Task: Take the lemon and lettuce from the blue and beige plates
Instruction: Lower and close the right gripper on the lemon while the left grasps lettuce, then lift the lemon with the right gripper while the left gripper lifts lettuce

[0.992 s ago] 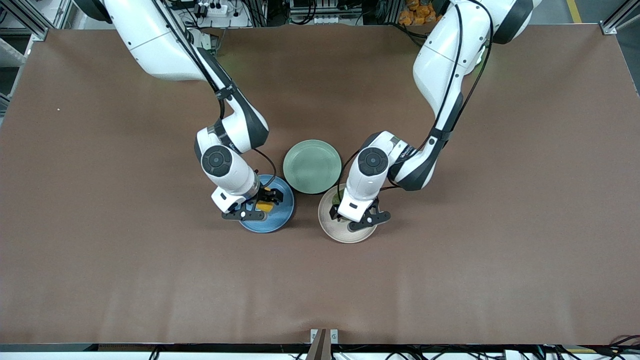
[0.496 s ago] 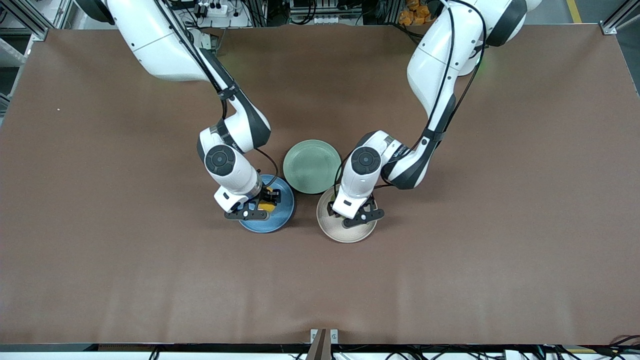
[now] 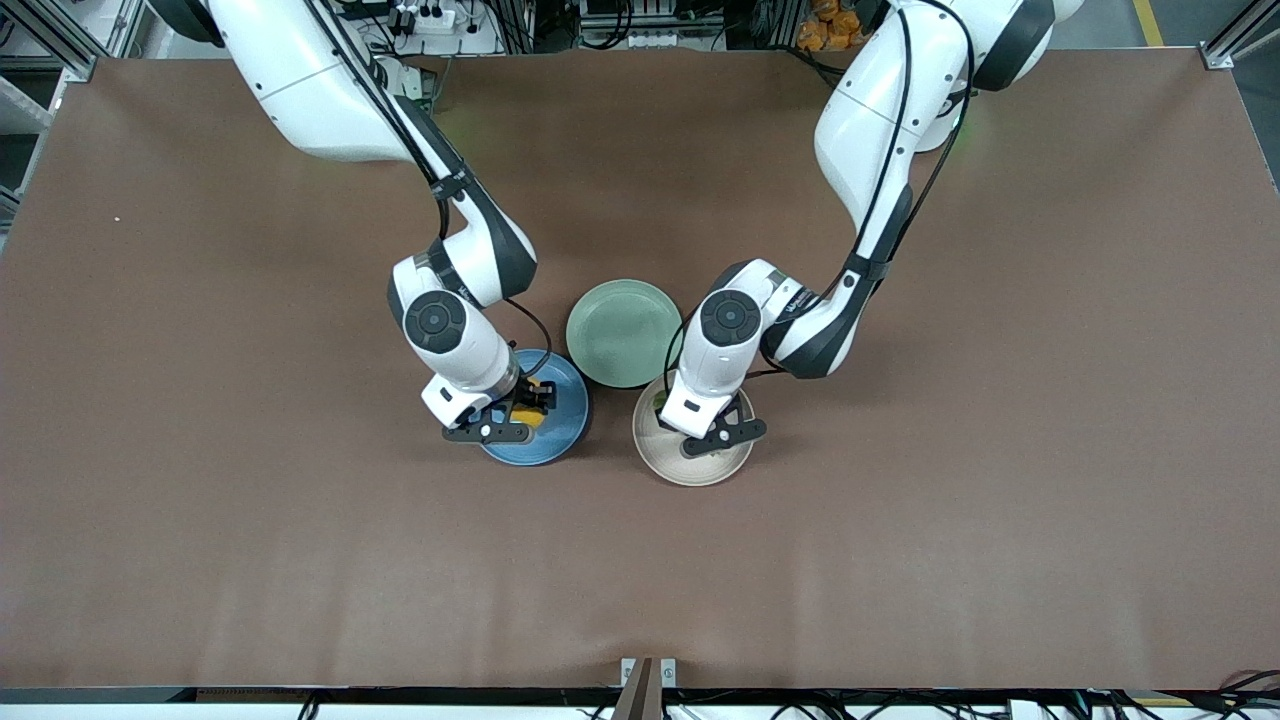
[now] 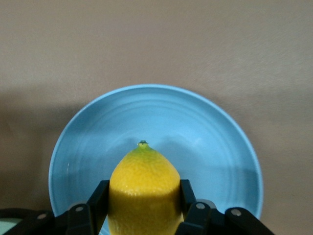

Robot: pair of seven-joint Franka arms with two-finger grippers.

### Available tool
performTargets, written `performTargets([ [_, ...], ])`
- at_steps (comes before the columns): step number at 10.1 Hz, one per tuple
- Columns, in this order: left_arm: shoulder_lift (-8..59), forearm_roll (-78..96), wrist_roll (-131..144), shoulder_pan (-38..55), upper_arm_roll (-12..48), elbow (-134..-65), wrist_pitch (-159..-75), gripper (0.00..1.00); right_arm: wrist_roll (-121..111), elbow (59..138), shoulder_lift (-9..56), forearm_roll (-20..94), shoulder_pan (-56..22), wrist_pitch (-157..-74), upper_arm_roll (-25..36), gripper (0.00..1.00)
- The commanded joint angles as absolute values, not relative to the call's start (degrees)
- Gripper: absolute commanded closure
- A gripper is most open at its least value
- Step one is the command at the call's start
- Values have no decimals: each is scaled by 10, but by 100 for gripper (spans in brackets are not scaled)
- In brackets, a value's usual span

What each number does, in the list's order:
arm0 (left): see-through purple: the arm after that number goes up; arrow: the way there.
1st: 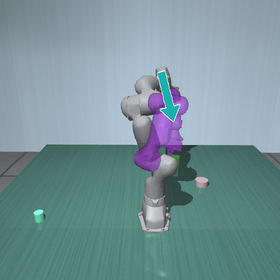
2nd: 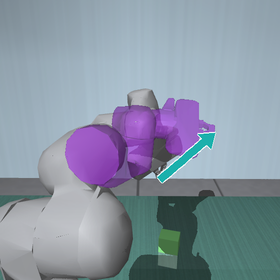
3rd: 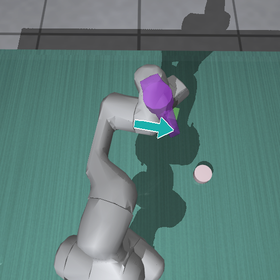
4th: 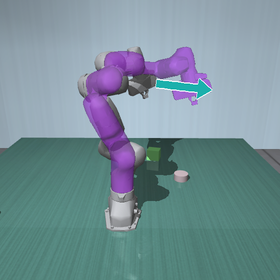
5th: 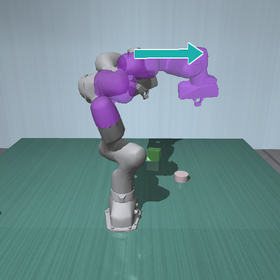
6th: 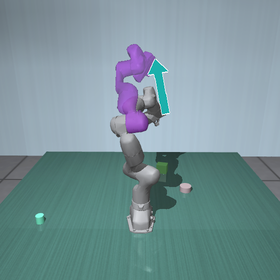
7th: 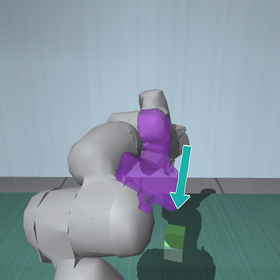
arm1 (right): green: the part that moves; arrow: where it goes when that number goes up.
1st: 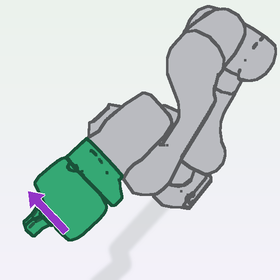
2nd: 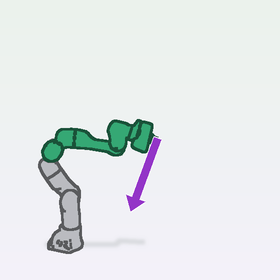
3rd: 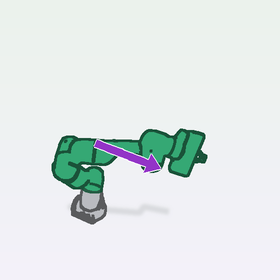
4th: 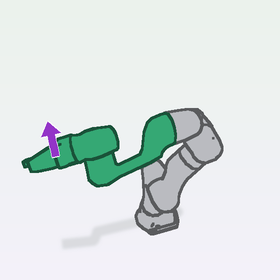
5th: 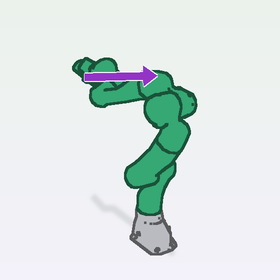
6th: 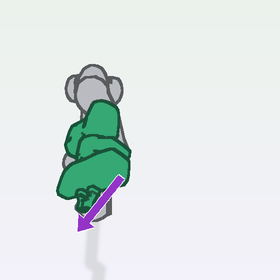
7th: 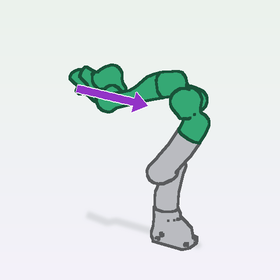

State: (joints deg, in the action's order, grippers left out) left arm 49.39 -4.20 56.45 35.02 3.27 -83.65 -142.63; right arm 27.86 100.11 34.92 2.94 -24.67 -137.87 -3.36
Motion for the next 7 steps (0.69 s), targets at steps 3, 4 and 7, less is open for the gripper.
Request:
performTargets([
  [3,441,-51,582,345,26,-838,-1363,100,233,1004,266,22,-190,-1271,-39,91],
  [4,421,-51,581,343,26,-838,-1341,100,177,1008,248,21,-160,-1248,-38,91],
  [7,382,-51,573,311,26,-839,-1298,100,77,1012,217,18,-95,-1202,-30,91],
])
